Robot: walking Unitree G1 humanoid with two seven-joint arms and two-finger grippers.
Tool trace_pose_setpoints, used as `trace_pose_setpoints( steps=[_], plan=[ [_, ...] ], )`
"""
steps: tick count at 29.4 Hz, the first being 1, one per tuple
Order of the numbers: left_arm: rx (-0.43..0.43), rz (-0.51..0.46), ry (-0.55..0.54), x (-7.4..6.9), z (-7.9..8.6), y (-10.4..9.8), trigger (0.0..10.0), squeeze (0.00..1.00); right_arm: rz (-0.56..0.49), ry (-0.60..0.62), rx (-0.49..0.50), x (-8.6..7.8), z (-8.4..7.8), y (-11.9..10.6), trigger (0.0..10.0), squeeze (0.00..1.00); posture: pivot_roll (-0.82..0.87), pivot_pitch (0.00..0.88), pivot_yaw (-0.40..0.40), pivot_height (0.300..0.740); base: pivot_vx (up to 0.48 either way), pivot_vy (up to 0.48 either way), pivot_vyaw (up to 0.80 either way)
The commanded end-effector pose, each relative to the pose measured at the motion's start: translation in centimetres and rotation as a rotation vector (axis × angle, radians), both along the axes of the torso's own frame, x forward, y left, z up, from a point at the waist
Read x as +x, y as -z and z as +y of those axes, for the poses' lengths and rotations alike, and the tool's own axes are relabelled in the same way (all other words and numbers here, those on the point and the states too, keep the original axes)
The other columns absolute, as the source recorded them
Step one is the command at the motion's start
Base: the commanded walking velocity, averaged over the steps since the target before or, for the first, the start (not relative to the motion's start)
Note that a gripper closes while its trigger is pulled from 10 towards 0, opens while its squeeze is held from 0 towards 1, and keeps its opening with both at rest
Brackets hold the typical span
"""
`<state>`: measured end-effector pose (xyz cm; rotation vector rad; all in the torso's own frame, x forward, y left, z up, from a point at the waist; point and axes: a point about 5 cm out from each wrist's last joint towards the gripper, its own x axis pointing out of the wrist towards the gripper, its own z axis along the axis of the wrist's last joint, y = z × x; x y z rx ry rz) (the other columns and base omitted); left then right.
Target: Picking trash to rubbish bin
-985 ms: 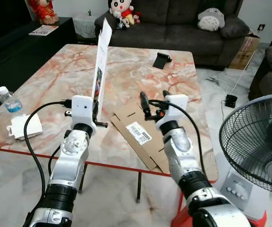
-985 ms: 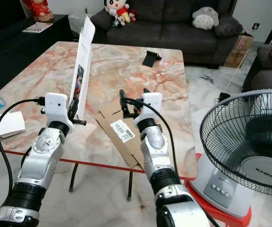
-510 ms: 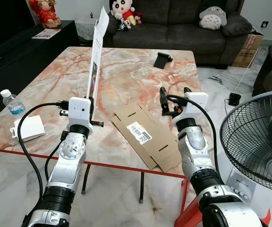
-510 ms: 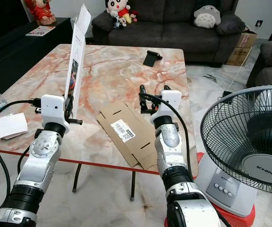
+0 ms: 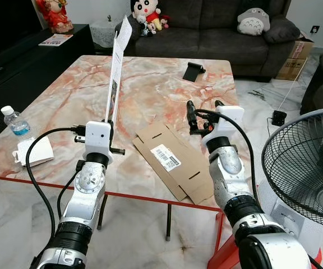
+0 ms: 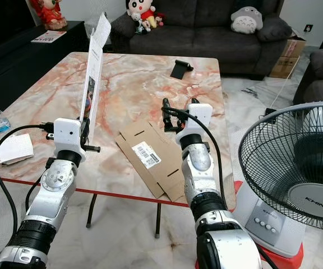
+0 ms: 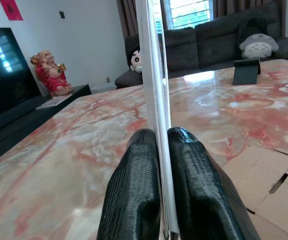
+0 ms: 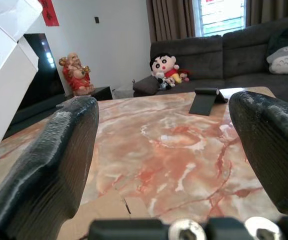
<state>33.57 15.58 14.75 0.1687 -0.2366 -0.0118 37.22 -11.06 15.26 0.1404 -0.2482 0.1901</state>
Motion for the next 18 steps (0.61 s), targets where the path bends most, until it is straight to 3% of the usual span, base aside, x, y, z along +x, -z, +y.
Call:
trace_pose_setpoints(
  steps=[1,18],
  plan=[
    [-0.01,-0.028,-0.003,0.24,0.16,-0.56,10.0,0.0,-0.002,-0.009,-0.001,0.08,0.27,-0.08,10.0,0.0,0.07,0.0,0.039,0.74,0.0,0.0,0.0],
    [-0.039,-0.046,-0.015,0.29,-0.06,-0.6,10.0,0.0,0.007,-0.005,-0.014,-0.24,-0.26,0.41,10.0,0.0,0.05,0.0,0.002,0.74,0.0,0.0,0.0]
  ],
)
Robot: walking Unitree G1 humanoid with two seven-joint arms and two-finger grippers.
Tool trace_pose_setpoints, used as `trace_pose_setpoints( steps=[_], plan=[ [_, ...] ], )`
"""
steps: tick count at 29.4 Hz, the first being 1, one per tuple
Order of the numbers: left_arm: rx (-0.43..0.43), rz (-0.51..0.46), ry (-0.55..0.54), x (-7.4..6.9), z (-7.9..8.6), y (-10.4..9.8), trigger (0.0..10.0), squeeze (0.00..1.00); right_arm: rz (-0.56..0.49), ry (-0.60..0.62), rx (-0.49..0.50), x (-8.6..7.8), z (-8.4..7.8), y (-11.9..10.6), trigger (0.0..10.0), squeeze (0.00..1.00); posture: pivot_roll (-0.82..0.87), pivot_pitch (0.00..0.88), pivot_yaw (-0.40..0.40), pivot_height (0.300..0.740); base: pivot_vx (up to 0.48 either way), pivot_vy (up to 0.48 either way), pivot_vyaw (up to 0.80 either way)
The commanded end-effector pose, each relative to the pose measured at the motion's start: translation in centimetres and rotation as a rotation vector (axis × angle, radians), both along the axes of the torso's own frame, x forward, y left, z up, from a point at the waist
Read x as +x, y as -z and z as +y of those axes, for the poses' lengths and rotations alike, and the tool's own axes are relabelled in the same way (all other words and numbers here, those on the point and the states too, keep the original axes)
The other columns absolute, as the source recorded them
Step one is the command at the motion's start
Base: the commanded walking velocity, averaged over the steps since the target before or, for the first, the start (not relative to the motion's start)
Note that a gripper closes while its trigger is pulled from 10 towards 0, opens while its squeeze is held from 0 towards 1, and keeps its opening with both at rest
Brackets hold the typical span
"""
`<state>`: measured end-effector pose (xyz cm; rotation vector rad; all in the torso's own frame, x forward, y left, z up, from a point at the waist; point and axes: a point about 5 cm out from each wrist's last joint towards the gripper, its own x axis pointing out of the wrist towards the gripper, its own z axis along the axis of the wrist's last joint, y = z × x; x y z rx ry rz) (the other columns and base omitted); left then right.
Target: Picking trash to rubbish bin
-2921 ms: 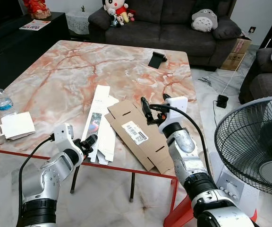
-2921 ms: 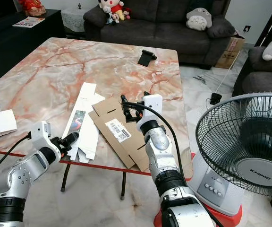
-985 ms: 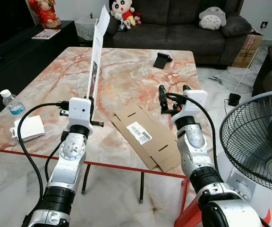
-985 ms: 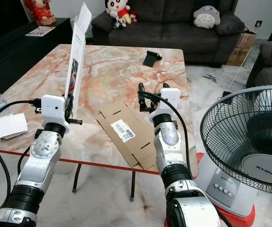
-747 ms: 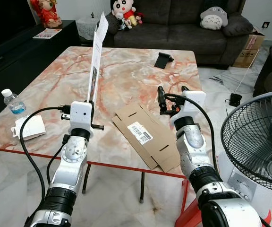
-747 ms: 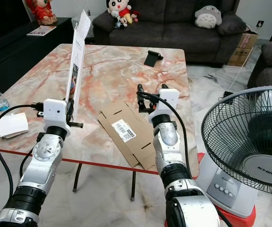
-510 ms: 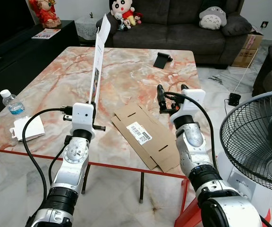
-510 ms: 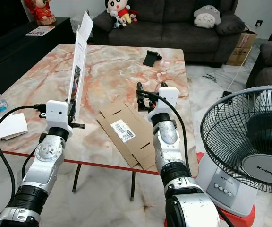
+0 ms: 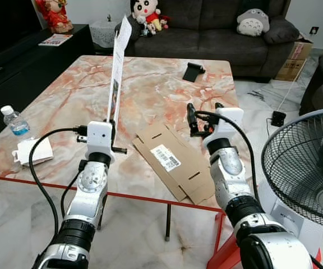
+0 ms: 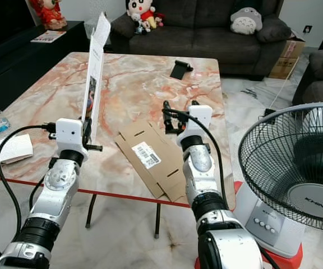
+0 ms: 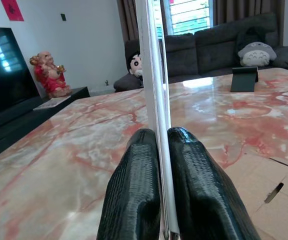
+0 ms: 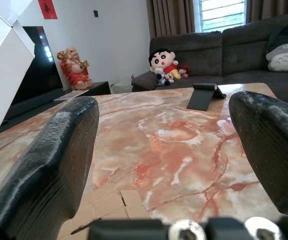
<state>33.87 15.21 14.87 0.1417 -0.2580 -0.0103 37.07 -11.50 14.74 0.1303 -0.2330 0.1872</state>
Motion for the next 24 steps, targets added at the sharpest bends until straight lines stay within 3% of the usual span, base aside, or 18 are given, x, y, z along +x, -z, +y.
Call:
trace_pose_setpoints(
  steps=[1,7,20,24],
  plan=[
    [-0.01,-0.024,-0.02,-0.02,0.35,-0.48,10.0,0.0,-0.007,-0.009,-0.003,-0.11,0.21,-0.07,10.0,0.0,0.05,0.0,0.002,0.74,0.0,0.0,0.0],
    [-0.015,-0.032,-0.038,-0.05,0.71,-0.64,10.0,0.0,-0.005,-0.02,-0.002,-0.23,0.49,0.04,10.0,0.0,0.05,0.0,-0.002,0.74,0.0,0.0,0.0],
    [-0.04,-0.045,-0.052,-0.04,0.58,-1.12,10.0,0.0,-0.006,-0.036,0.004,-0.13,0.98,-0.33,10.0,0.0,0.06,0.0,-0.02,0.74,-0.245,0.0,0.0],
    [-0.042,-0.041,-0.055,-0.09,0.65,-1.03,10.0,0.0,-0.002,-0.039,0.004,-0.19,1.02,-0.23,10.0,0.0,0.06,0.0,-0.02,0.74,0.0,0.0,0.0]
  ],
)
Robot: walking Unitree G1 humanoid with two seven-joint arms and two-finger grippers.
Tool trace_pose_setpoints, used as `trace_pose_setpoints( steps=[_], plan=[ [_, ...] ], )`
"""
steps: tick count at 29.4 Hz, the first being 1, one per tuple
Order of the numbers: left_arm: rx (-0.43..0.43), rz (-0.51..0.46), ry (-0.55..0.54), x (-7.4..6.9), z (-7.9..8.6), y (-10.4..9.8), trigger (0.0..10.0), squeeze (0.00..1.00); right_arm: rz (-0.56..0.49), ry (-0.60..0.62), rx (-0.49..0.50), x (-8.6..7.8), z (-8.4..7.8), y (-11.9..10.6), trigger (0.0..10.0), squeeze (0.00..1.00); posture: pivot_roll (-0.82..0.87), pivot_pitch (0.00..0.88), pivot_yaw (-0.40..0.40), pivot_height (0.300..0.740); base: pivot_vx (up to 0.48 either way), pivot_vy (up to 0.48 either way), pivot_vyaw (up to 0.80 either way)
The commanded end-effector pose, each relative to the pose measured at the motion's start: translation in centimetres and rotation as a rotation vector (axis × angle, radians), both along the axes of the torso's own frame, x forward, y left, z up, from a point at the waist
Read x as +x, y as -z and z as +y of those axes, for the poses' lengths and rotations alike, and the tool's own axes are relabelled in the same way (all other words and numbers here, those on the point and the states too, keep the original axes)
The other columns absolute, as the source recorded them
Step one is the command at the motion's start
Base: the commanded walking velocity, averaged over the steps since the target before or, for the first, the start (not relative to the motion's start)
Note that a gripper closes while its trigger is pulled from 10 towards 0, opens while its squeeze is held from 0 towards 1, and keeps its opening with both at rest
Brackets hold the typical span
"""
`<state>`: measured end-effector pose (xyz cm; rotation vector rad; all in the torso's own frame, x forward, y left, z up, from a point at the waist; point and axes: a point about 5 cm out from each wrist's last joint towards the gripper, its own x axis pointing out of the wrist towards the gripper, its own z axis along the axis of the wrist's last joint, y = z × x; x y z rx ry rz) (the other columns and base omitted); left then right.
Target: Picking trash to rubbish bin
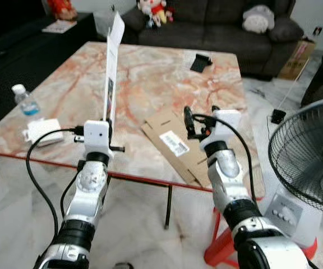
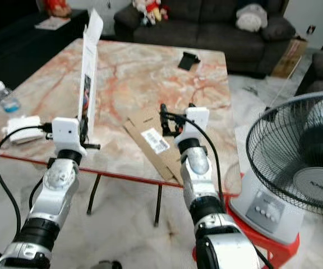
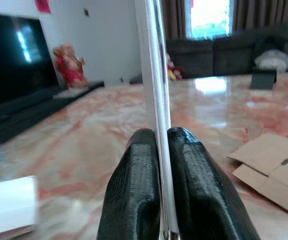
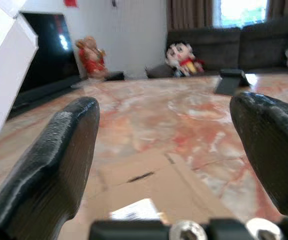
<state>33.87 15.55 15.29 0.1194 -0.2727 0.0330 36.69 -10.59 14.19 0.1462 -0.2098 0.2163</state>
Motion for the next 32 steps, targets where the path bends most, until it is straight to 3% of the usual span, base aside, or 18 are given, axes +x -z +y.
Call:
trace_pose_setpoints(
  steps=[1,21,32],
  plan=[
    [-0.014,-0.023,-0.017,-0.1,0.3,-0.6,10.0,0.0,-0.023,-0.007,-0.006,0.18,0.1,-0.75,10.0,0.0,0.06,0.0,-0.02,0.74,0.0,0.0,0.0],
    [-0.02,-0.019,-0.022,-0.37,0.41,-0.56,10.0,0.0,-0.013,-0.007,-0.005,0.04,0.14,-0.58,10.0,0.0,0.05,0.0,-0.025,0.74,0.0,0.0,0.0],
    [-0.023,-0.018,-0.02,-0.44,0.35,-0.55,10.0,0.0,-0.009,-0.008,-0.005,0.0,0.15,-0.5,10.0,0.0,0.05,0.002,-0.025,0.74,-0.24,0.0,0.0]
  ],
)
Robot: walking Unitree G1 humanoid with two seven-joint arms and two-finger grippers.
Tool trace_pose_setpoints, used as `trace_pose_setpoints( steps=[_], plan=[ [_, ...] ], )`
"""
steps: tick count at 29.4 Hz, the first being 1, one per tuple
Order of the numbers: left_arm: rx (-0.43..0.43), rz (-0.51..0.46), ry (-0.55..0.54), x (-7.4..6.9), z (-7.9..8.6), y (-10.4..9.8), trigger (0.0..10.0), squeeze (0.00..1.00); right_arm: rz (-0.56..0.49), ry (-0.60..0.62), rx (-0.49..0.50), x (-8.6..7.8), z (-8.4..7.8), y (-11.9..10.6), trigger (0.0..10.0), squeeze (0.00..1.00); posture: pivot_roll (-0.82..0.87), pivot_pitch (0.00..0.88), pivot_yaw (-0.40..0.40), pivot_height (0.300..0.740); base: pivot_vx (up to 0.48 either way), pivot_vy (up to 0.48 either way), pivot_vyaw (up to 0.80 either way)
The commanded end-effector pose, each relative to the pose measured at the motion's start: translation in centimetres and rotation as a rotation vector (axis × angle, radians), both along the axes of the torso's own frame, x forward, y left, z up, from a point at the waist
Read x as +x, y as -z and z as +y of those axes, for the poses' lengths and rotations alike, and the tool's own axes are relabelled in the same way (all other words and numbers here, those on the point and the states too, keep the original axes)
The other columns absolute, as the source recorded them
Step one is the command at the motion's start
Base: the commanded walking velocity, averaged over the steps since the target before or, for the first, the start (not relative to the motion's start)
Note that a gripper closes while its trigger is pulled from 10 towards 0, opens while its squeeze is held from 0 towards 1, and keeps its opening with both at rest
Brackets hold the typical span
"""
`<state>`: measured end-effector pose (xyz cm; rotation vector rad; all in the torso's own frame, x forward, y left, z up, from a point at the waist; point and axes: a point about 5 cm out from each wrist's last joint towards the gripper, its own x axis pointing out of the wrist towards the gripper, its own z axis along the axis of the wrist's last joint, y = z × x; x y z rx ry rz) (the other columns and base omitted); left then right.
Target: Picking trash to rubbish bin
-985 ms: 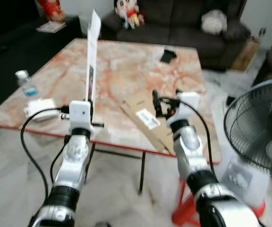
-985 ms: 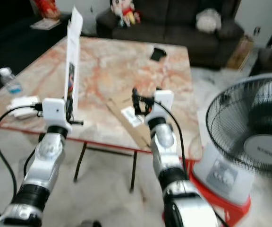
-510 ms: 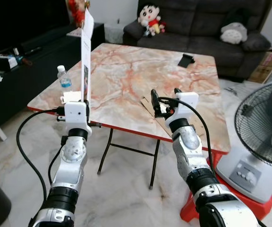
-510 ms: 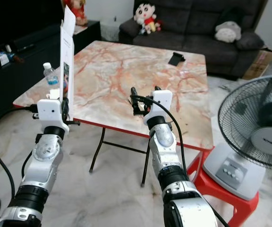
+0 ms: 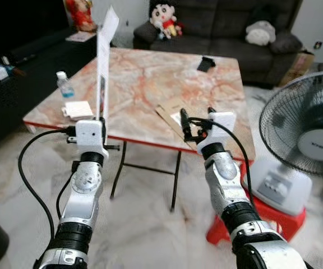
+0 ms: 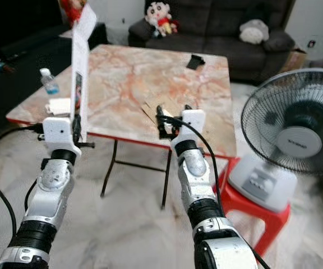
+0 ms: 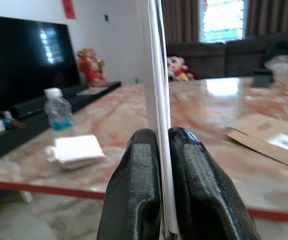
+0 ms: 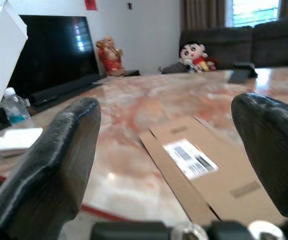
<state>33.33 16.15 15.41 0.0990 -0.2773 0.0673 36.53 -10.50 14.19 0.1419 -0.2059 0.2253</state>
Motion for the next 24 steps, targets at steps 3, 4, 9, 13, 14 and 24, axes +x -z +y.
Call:
trace_pose_setpoints(
  steps=[3,4,9,13,14,24],
  plan=[
    [0.002,-0.009,0.013,0.1,-0.3,-0.5,10.0,0.0,-0.011,0.0,0.001,0.2,0.1,-0.5,10.0,0.0,0.05,0.003,-0.025,0.74,-0.162,0.0,0.0],
    [0.002,-0.009,0.013,0.1,-0.3,-0.5,10.0,0.0,-0.011,0.0,0.001,0.2,0.1,-0.5,10.0,0.0,0.05,0.003,-0.025,0.74,-0.244,0.0,0.0],
    [-0.004,-0.008,0.01,0.0,-0.2,-0.5,10.0,0.0,-0.009,-0.002,-0.001,0.1,0.1,-0.5,10.0,0.0,0.05,0.005,-0.026,0.74,-0.266,0.0,0.0],
    [-0.005,-0.008,0.01,0.1,-0.2,-0.5,10.0,0.0,-0.009,-0.002,-0.002,0.2,0.1,-0.5,10.0,0.0,0.05,0.005,-0.026,0.74,-0.273,0.0,0.0],
    [-0.005,-0.007,0.01,0.1,-0.2,-0.5,10.0,0.0,-0.009,-0.002,-0.002,0.2,0.1,-0.5,10.0,0.0,0.05,0.005,-0.026,0.74,-0.27,0.0,0.0],
    [0.012,0.059,0.013,-0.1,0.1,0.8,10.0,0.0,0.03,-0.003,-0.006,0.1,-0.1,0.3,10.0,0.0,0.05,0.012,-0.028,0.74,-0.106,0.0,0.0]
  ],
)
